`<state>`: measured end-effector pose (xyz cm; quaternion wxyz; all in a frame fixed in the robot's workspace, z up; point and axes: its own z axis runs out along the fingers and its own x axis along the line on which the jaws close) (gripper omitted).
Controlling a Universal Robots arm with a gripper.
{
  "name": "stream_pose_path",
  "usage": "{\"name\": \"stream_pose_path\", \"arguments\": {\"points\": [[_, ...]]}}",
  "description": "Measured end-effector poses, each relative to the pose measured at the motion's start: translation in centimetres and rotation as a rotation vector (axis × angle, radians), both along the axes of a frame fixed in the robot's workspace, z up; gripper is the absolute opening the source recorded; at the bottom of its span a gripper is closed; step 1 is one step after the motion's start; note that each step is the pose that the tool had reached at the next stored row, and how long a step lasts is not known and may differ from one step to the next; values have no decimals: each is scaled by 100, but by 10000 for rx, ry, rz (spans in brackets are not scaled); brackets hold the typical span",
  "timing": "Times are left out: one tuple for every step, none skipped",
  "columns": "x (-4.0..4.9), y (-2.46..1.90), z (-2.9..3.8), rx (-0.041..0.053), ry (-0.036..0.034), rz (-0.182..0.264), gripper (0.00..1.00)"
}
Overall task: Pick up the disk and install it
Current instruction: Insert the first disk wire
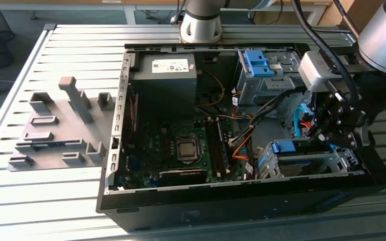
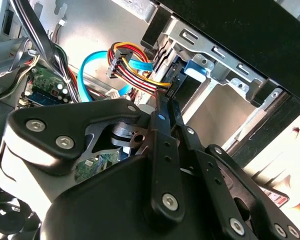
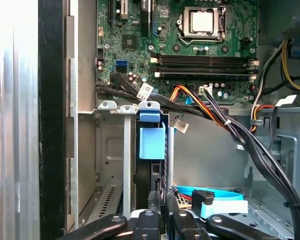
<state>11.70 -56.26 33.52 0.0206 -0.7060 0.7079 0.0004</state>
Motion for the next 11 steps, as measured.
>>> {"name": "stream_pose_path", "arguments": {"points": [[-1,-1,-1,-1,-2,1,16],[-2,-2,-2,-1,-3,1,16],[-4,-3,-3,-1,-5,0,16],[-4,-4,-5,-1,-5,0,16],[-5,-5,-5,-2,-6,-1,16],[-5,-5,-7,-1,-7,-1,16],[-6,-5,-10,3,-7,-2,16],[-6,-5,-13,6,-8,-2,16],[-6,-5,-16,10,-8,-2,16],[-6,-6,-19,15,-8,-4,16],[-6,-6,-23,20,-8,-4,16]]}}
